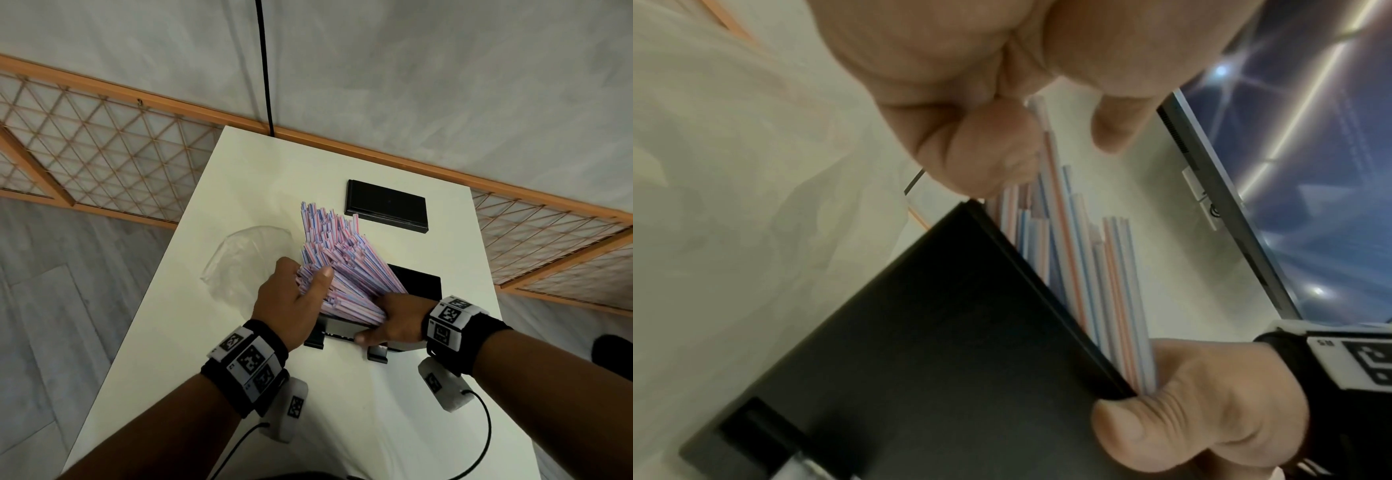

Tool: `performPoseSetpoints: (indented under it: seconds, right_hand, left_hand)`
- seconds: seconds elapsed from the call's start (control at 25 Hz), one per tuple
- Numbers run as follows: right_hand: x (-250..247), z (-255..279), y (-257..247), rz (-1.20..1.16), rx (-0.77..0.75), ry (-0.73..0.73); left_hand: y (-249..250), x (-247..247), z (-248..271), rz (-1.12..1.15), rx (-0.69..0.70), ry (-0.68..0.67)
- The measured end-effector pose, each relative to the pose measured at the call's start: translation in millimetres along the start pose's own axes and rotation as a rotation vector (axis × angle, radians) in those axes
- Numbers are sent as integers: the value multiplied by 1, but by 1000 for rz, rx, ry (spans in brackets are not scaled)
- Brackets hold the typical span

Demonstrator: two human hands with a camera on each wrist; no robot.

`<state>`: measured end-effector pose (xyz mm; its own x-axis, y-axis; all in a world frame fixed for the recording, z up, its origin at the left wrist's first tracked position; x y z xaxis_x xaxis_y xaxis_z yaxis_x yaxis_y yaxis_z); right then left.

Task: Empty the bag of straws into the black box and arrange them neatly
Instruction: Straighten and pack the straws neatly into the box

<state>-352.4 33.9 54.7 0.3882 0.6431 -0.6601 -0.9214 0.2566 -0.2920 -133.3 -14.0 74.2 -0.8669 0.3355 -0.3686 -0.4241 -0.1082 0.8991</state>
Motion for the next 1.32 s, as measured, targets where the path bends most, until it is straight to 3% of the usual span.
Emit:
performPoseSetpoints:
  seconds: [0.24, 0.36, 0.44, 0.56, 0.68, 0.8, 1.0, 1.2, 1.32]
  right_hand:
    - [-2, 17, 1, 125, -29, 112]
    - [-1, 23, 4, 97, 9, 103]
    - [5, 23, 0, 34, -10, 81]
    - [14, 17, -15, -86, -97, 111]
    - [11, 13, -27, -133, -111, 125]
    - [8, 13, -33, -171, -59, 82]
    - [7, 12, -41, -93, -87, 138]
    - [4, 7, -37, -151, 5, 32]
    - [8, 7, -38, -30, -24, 77]
  left_hand:
    - [-13, 9, 0, -185, 178, -112]
    - [-14, 4, -5, -196, 98, -63]
    - [-14, 5, -11, -87, 32, -133]
    - [-17, 16, -15, 142, 59, -183]
    - [-12, 22, -11, 215, 103, -181]
    - [-8, 22, -10, 216, 97, -181]
    - [-8, 20, -7, 218, 58, -165]
    - [-11, 20, -8, 192, 55, -184]
    - [-9, 18, -7, 139, 61, -171]
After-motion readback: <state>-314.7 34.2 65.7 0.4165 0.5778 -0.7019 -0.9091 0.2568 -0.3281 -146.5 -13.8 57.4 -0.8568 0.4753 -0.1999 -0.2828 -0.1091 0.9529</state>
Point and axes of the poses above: each hand's wrist, its own z-axis away from the middle knuckle, its own x-axis out of the palm, y = z × x, the point moved 2 cm from there along -z, towards the middle knuckle, and after that the axes turned 1 degree about -x, right-handed, at the moved point
